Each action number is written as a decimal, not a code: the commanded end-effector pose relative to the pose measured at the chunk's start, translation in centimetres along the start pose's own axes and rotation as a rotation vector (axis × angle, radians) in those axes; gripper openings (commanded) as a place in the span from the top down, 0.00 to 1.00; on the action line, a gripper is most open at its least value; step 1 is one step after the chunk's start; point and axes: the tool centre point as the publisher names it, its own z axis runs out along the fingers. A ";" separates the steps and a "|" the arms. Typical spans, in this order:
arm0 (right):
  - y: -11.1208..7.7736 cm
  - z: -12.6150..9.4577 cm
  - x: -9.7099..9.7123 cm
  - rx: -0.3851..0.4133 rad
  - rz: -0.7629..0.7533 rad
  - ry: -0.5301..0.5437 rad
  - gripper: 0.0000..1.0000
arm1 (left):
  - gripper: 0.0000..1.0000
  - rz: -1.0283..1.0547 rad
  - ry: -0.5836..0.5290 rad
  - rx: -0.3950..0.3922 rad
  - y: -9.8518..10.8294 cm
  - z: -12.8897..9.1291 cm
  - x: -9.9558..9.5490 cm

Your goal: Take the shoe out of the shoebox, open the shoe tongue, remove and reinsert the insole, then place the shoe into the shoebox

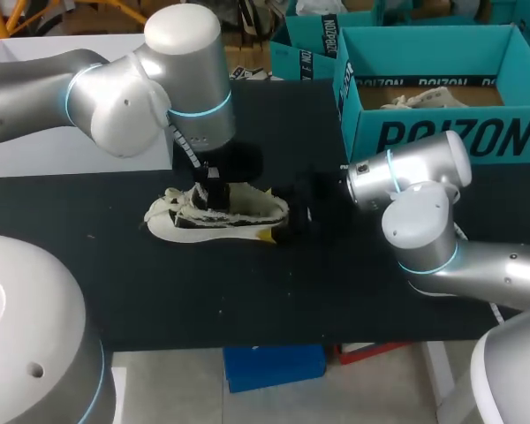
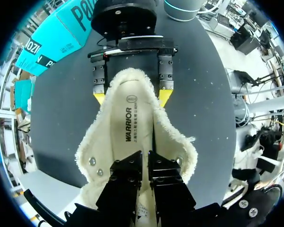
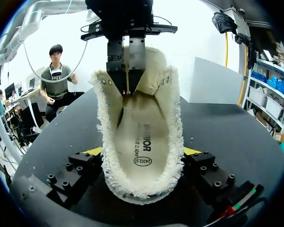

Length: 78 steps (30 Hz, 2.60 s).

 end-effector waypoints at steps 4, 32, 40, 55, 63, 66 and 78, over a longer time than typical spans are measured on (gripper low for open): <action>-0.2 0.1 -0.2 0.000 0.000 0.000 1.00 | 0.87 0.028 0.011 0.002 -1.1 -0.5 0.2; -0.2 0.1 -0.2 0.000 0.000 0.000 1.00 | 1.00 0.041 0.299 0.026 0.3 1.2 -0.2; -0.2 0.1 -0.2 0.000 0.000 0.000 1.00 | 1.00 0.013 0.271 0.035 0.4 1.7 1.2; -0.2 0.1 -0.2 0.000 0.000 0.000 1.00 | 1.00 -0.033 0.287 0.037 0.6 3.9 1.6; -0.2 0.1 -0.2 0.000 0.000 0.000 1.00 | 0.62 -0.028 0.259 0.040 0.4 4.4 2.1; -0.2 0.1 -0.2 0.000 0.000 0.000 1.00 | 0.57 -0.024 0.256 0.051 0.3 4.5 2.3; -0.2 0.1 -0.2 0.000 0.000 0.000 1.00 | 0.53 -0.032 0.117 0.047 0.5 4.2 3.5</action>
